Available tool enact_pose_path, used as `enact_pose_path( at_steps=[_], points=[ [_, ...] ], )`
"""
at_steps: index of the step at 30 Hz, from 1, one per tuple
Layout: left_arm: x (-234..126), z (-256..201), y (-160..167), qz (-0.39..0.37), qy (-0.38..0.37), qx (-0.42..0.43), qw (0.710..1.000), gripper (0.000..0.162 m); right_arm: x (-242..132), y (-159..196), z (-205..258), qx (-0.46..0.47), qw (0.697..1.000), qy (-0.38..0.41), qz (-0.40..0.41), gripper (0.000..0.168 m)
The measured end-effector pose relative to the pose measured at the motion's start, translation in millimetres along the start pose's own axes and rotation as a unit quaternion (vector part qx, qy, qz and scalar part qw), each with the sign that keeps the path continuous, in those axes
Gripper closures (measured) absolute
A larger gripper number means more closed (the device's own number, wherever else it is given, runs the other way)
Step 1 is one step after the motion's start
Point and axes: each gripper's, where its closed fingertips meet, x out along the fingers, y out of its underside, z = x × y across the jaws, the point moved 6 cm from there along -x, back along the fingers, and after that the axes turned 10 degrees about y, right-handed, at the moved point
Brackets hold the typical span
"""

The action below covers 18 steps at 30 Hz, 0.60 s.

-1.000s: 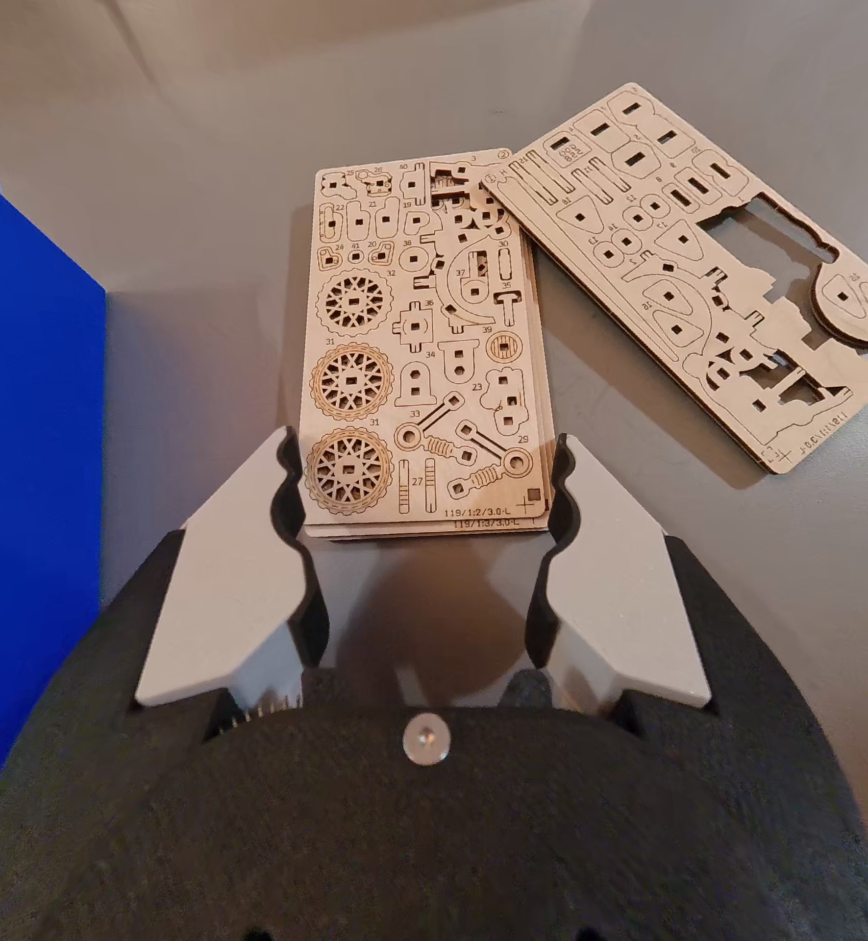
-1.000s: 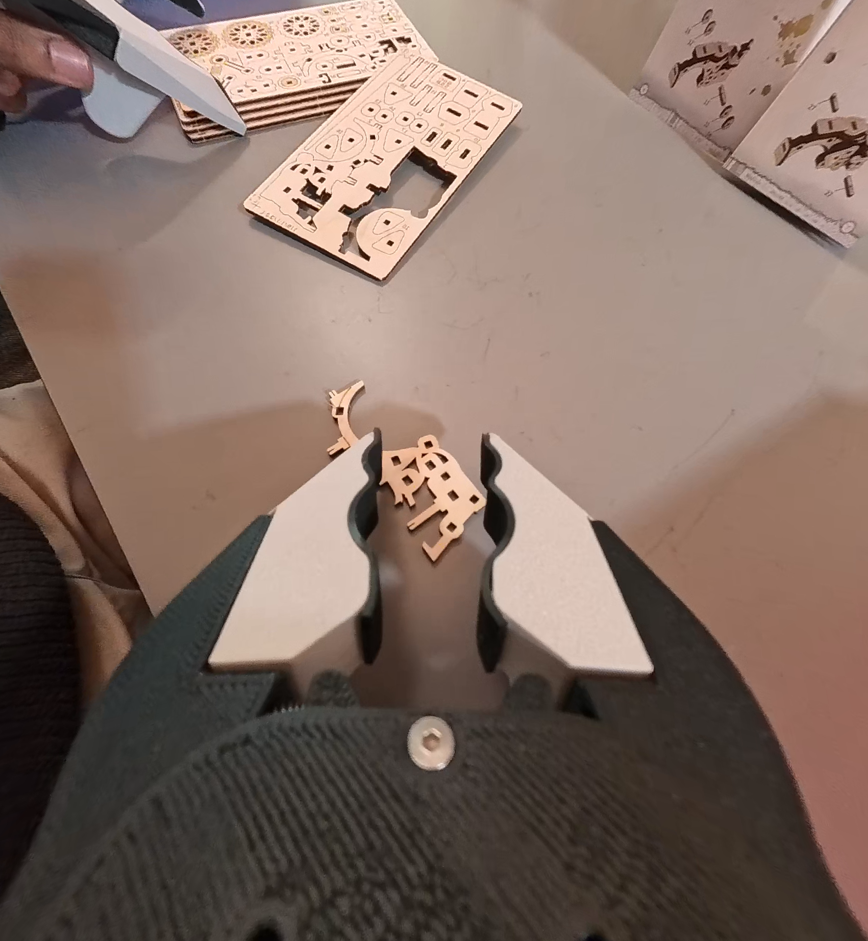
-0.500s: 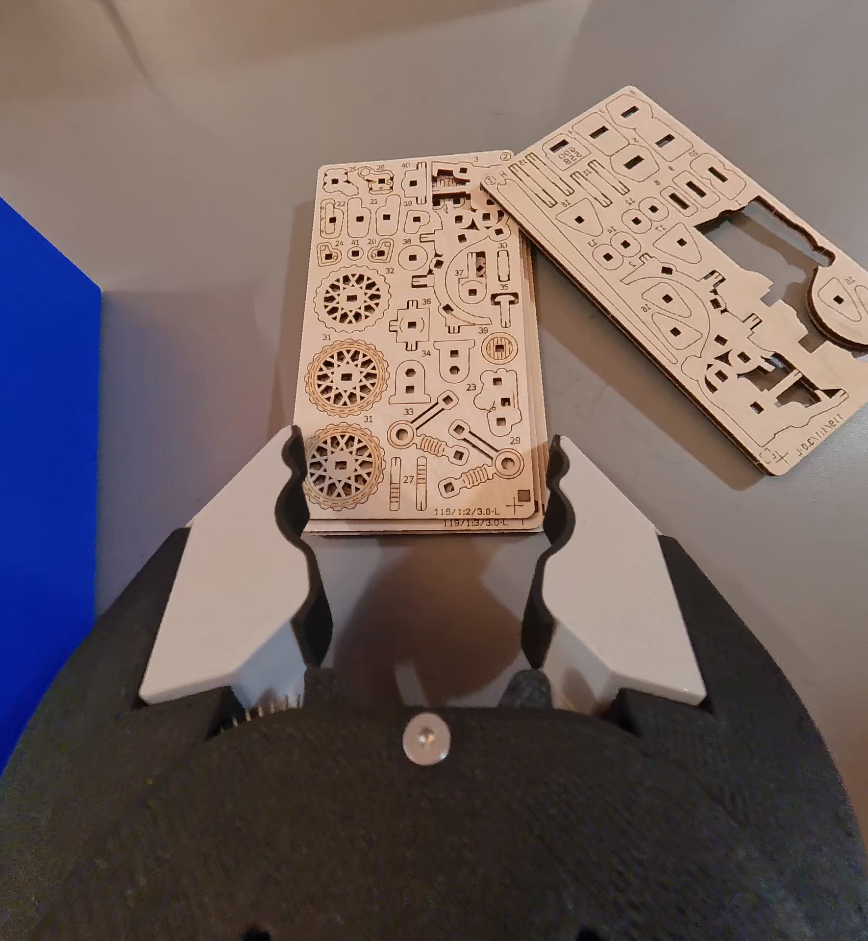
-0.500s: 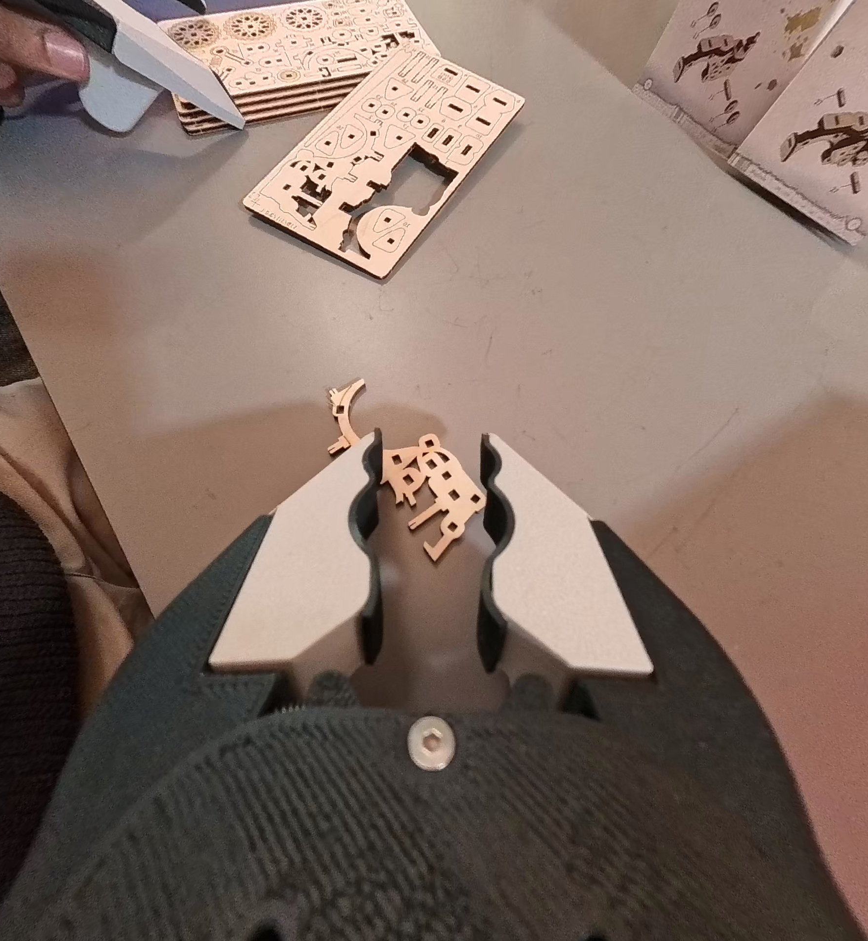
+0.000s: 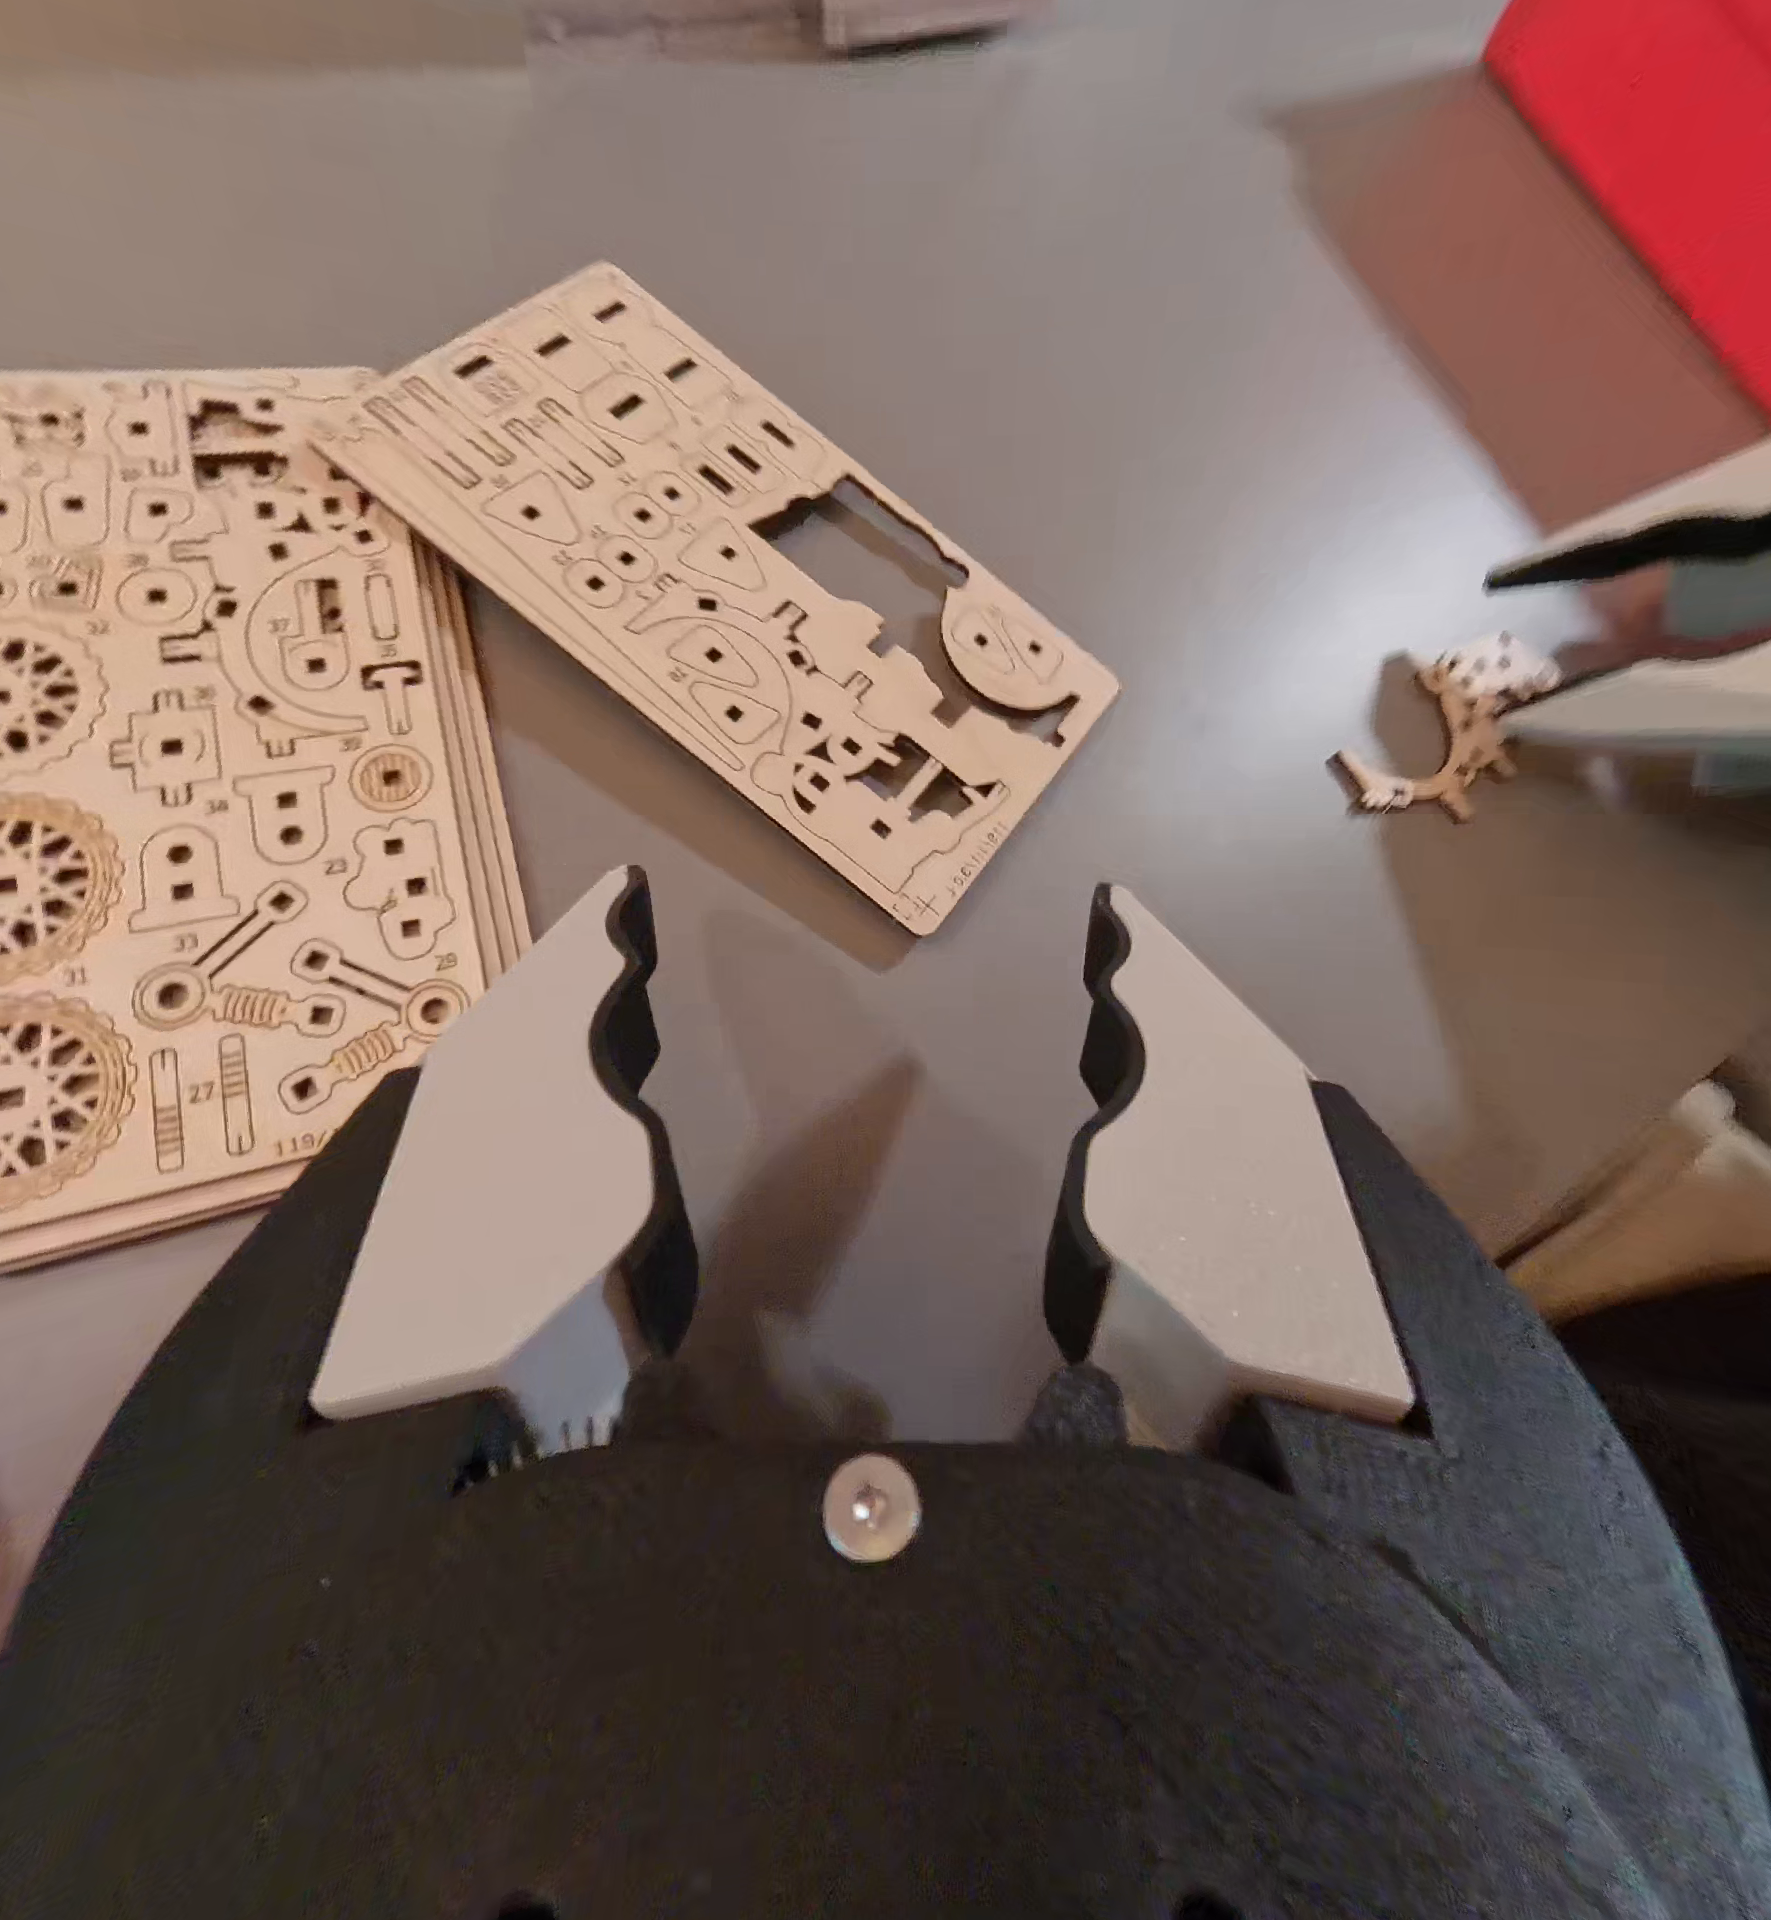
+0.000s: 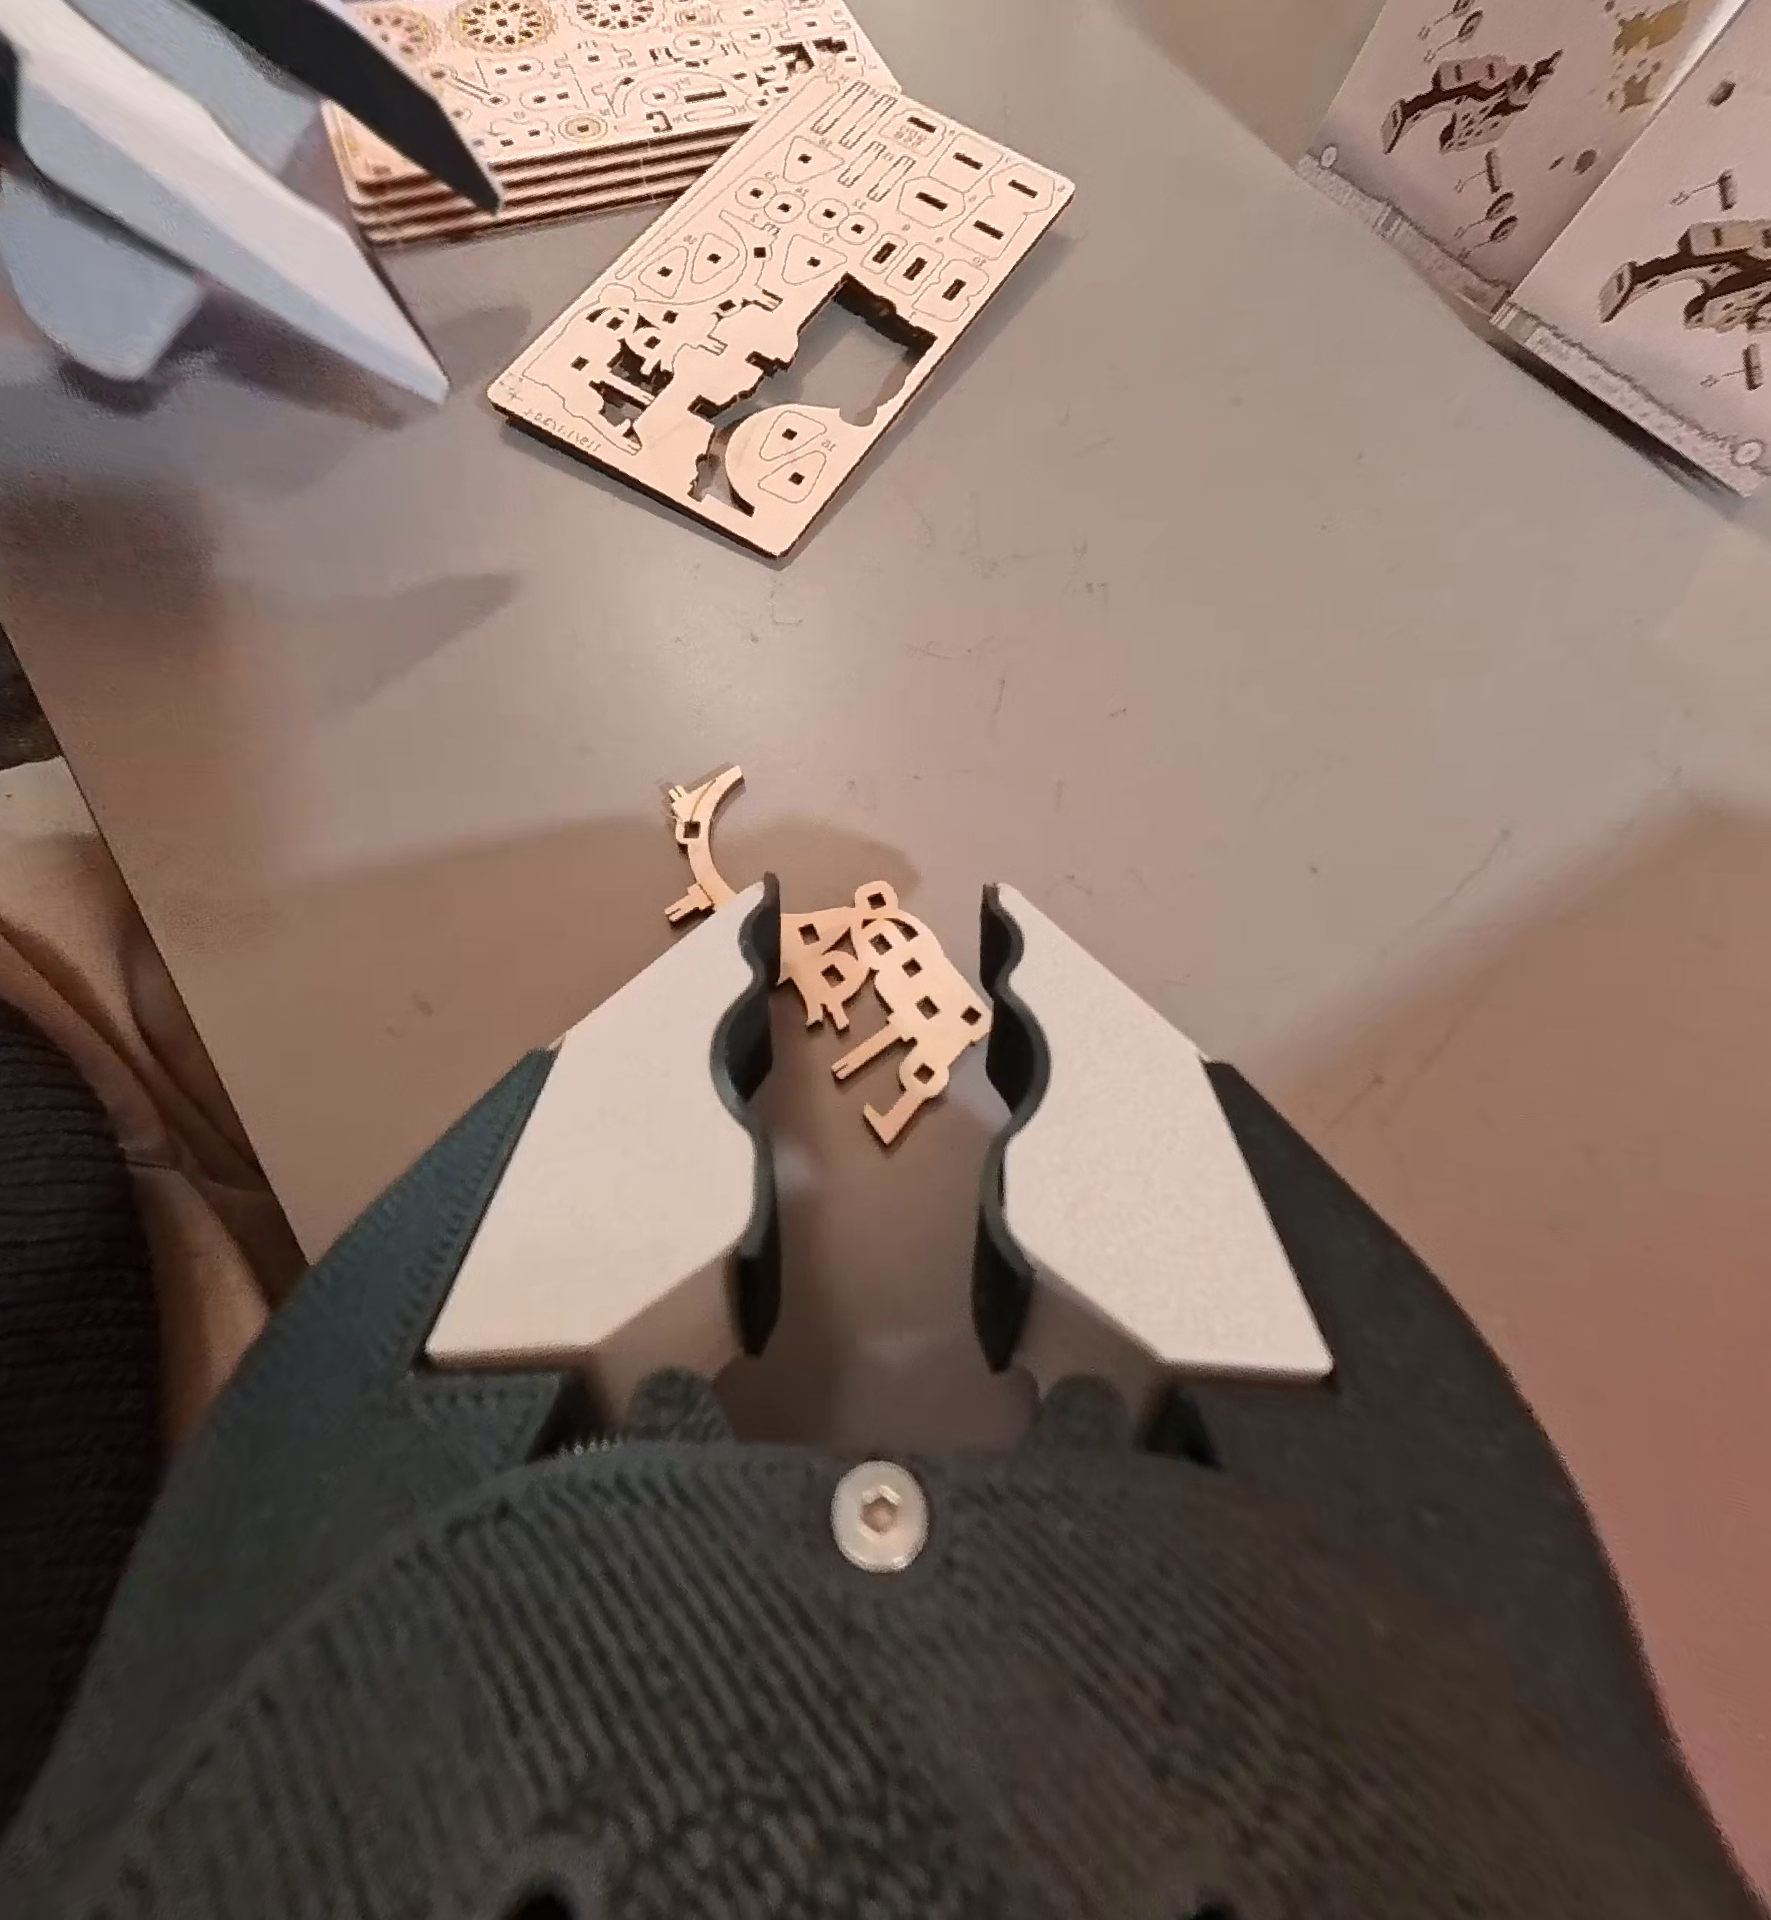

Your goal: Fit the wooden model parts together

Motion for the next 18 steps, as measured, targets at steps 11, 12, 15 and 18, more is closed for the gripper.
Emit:
enact_pose_path(
  at_steps=[11, 12, 15, 18],
  points=[
    [18.2, 3.3, 3.6, 0.008, -0.029, -0.022, 0.999, 0.077, 0.9, 0.6, 1.0, -0.001, 1.0, -0.006, 0.004, 0.131],
    [19.4, 2.1, 2.9, 0.003, -0.018, -0.03, 0.999, 0.077, 1.0, 0.3, 0.7, 0.0, 1.0, -0.005, 0.003, 0.131],
    [20.4, 0.4, 2.8, 0.005, -0.018, -0.027, 0.999, 0.076, -1.5, -8.6, -2.1, 0.008, 0.999, 0.004, -0.031, 0.135],
    [21.4, -0.5, 2.0, 0.003, -0.014, -0.029, 0.999, 0.076, -0.5, -26.2, 1.2, 0.032, 0.998, -0.012, -0.062, 0.135]
  ],
)
